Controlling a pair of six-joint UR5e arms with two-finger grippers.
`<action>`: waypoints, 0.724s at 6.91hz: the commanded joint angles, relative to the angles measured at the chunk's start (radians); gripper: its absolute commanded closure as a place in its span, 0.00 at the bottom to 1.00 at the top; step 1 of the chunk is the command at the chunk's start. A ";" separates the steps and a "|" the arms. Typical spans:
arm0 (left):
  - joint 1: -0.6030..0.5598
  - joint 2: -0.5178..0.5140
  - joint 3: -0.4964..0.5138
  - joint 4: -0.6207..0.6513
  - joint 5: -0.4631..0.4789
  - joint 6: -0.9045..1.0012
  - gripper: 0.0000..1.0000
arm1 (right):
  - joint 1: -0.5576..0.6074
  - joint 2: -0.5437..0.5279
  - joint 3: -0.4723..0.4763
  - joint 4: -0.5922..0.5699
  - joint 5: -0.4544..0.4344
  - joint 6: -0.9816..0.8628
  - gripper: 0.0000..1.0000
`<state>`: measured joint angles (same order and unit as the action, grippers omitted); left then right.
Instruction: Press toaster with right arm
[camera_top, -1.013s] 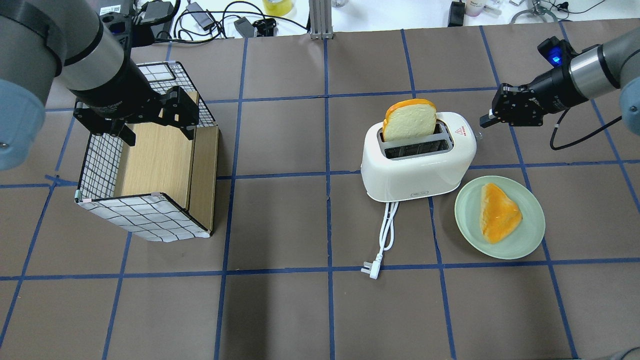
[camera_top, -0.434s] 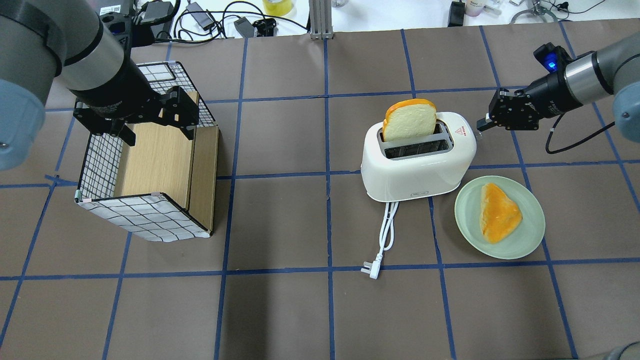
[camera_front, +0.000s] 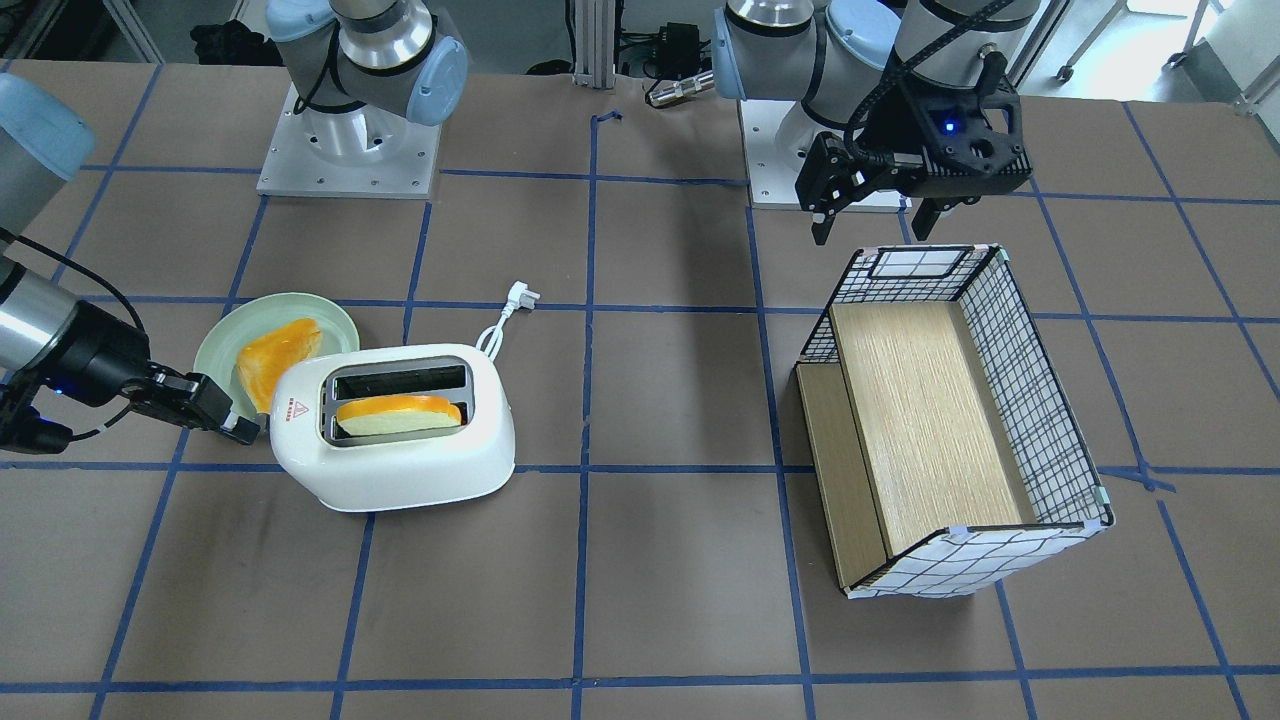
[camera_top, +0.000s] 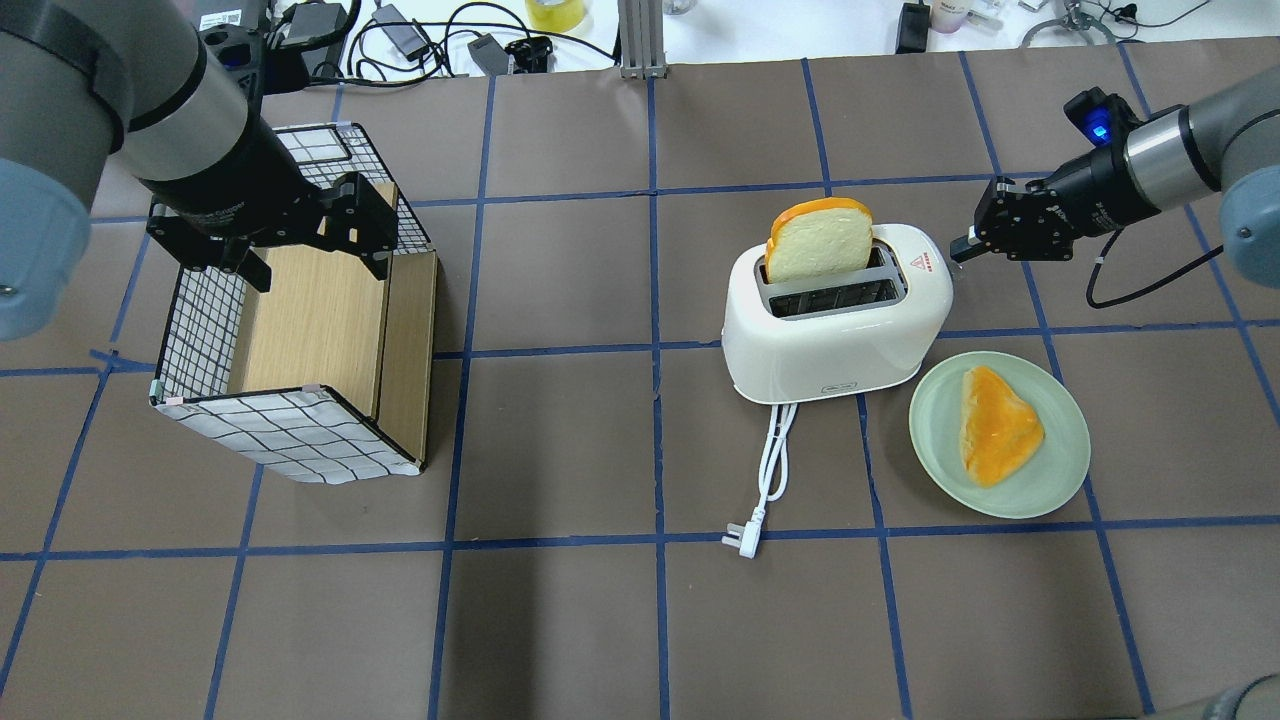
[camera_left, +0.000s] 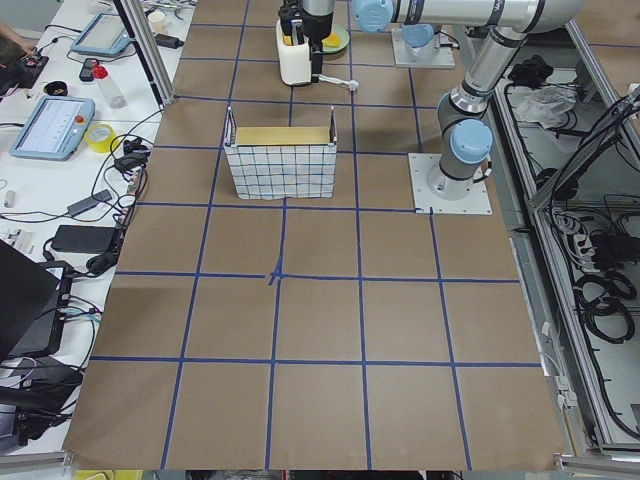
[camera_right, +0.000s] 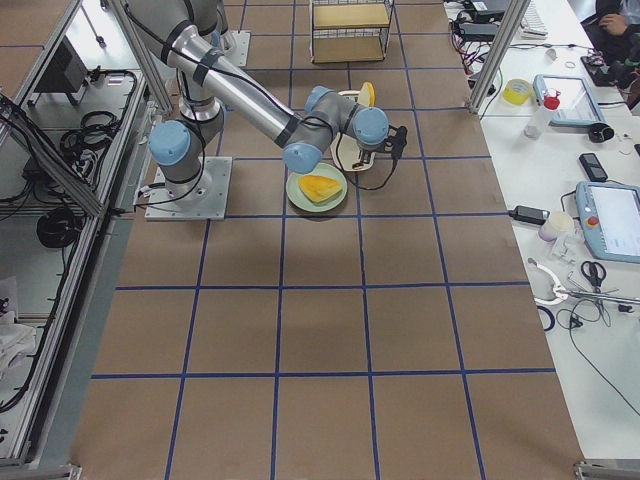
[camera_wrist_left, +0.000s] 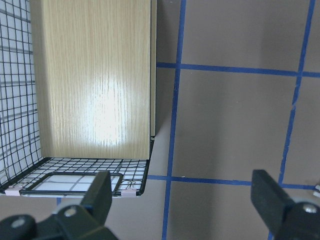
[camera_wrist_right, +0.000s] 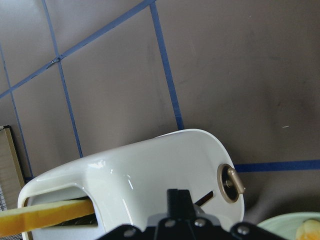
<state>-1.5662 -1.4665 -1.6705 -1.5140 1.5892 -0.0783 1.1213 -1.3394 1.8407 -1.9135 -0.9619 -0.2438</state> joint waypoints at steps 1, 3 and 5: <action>0.000 0.000 0.000 0.000 -0.002 0.000 0.00 | 0.000 0.005 0.002 -0.002 0.000 0.000 1.00; 0.000 0.000 0.000 0.000 0.000 0.000 0.00 | 0.000 0.013 0.002 -0.004 0.000 0.000 1.00; 0.000 0.000 0.000 0.000 0.000 0.000 0.00 | 0.000 0.016 0.028 -0.034 0.000 0.000 1.00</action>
<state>-1.5662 -1.4665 -1.6705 -1.5141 1.5892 -0.0782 1.1213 -1.3266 1.8526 -1.9261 -0.9618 -0.2439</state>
